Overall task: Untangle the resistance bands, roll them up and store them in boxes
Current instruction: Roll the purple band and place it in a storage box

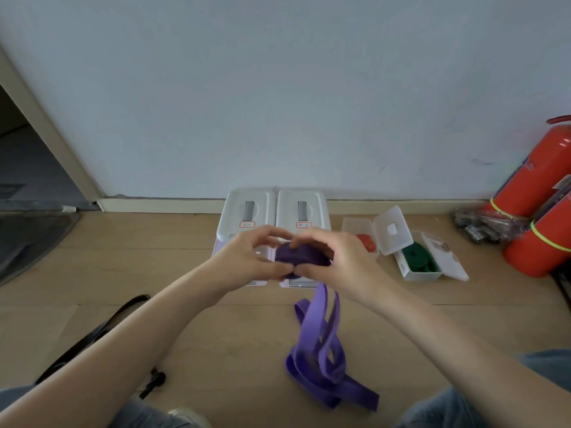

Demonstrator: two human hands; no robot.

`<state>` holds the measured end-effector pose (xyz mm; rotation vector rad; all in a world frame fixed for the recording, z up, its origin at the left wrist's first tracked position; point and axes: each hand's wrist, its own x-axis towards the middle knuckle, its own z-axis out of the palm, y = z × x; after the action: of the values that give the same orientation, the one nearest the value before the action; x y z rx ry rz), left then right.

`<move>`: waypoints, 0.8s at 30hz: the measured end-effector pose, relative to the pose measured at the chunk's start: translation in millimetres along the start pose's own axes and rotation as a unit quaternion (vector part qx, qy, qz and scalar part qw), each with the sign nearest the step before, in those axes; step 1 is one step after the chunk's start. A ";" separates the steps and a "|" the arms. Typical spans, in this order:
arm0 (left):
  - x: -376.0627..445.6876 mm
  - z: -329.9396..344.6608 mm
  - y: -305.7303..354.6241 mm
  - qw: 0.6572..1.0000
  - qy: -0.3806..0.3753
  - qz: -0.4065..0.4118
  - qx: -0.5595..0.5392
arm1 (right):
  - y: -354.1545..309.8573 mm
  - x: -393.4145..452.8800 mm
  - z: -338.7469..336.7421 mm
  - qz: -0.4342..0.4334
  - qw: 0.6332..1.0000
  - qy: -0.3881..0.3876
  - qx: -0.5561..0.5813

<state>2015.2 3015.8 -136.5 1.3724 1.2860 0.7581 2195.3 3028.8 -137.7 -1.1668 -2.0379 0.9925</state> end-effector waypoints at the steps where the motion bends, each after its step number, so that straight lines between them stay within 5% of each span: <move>1: -0.1 -0.4 1.4 0.998 -0.002 0.008 0.069 | 0.4 -1.2 1.2 -0.017 0.999 -0.019 -0.042; 5: 1.3 -0.9 6.7 0.982 0.027 0.060 0.175 | -0.6 -2.4 -0.1 -0.023 0.999 0.000 -0.040; 8: 0.4 -8.1 13.5 0.996 0.054 0.065 0.036 | -1.8 0.0 -9.9 0.045 0.989 0.067 0.120; 14: -0.7 -14.2 22.2 0.963 0.028 0.070 -0.259 | -9.0 -5.1 6.7 0.014 0.940 0.076 0.333; 20: -2.2 -0.2 12.8 0.949 0.014 0.018 -0.314 | -8.1 -4.3 11.7 0.020 0.954 0.139 0.266; 24: -4.2 -0.9 6.0 0.967 -0.041 -0.033 -0.251 | -4.7 -3.7 3.0 0.022 0.968 0.101 0.227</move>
<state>2015.2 3012.9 -129.7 0.9353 0.9806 0.8974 2192.5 3023.0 -135.9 -1.0194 -1.5245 1.2259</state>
